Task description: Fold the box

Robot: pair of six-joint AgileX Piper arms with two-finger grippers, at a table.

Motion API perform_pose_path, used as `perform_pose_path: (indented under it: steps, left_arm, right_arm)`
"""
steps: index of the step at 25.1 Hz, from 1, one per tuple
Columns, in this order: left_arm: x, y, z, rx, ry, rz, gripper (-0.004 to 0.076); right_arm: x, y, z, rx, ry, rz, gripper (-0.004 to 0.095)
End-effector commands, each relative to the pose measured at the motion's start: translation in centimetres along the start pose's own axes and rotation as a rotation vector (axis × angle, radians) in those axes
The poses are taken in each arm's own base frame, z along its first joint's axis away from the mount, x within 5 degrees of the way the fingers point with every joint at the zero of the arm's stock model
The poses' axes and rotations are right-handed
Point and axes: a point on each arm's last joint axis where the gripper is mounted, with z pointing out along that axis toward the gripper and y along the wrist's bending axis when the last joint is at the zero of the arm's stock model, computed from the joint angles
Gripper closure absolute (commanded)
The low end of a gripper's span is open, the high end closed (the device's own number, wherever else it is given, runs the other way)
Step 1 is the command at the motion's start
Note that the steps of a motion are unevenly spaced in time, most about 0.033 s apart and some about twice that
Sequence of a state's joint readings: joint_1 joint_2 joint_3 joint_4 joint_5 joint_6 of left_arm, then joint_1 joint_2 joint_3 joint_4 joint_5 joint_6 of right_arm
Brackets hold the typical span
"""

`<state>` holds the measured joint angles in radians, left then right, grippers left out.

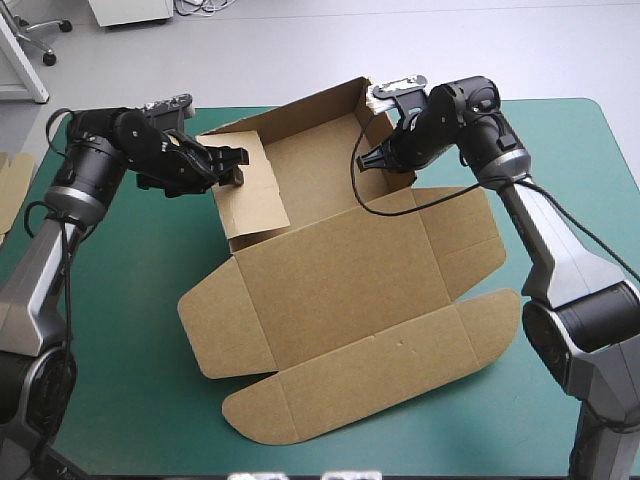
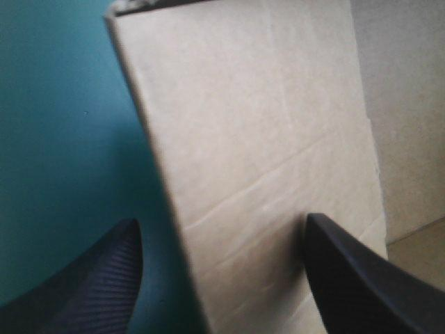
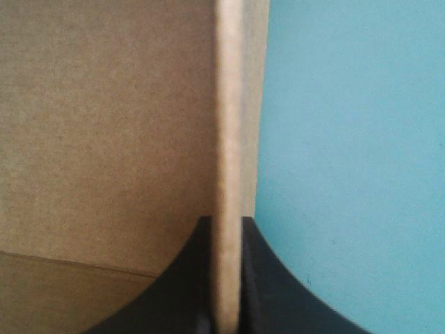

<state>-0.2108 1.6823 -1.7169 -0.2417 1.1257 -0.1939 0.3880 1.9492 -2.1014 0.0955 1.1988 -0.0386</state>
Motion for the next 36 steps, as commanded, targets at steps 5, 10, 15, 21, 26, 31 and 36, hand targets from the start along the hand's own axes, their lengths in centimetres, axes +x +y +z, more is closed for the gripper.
perform_pose_path:
  steps: [5,10,15,21,26,31,36]
  left_arm:
    - [0.0,-2.3,1.1,-0.026,-0.038,0.002,0.0281]
    - [0.1,-1.5,1.2,-0.162,-0.036,0.056,0.0383]
    - [-0.4,-2.2,1.2,-0.081,-0.091,0.024,0.0654]
    - [-0.8,-2.6,0.9,-0.059,-0.127,0.031,0.0738]
    - [-1.7,-2.4,-0.4,-0.122,-0.182,0.079,0.0738]
    - [-2.6,-2.2,-2.1,-0.194,-0.226,0.161,0.0738]
    - [-3.3,-1.5,-2.5,-0.268,-0.214,0.214,0.0738]
  right_arm:
    - [-1.0,1.4,-3.9,-0.060,-0.145,0.014,0.0938]
    - [-1.0,1.6,-3.9,-0.061,-0.143,0.013,0.0938]
    - [-1.0,1.5,-3.9,-0.059,-0.144,0.014,0.0938]
    - [-0.9,1.2,-3.9,-0.025,-0.130,0.012,0.0938]
    - [-0.4,0.7,-3.9,0.031,-0.071,0.013,0.0938]
    - [-0.1,1.0,-4.0,0.056,-0.047,0.014,0.0937]
    - [-0.1,2.4,-4.1,0.067,-0.051,0.021,0.0932]
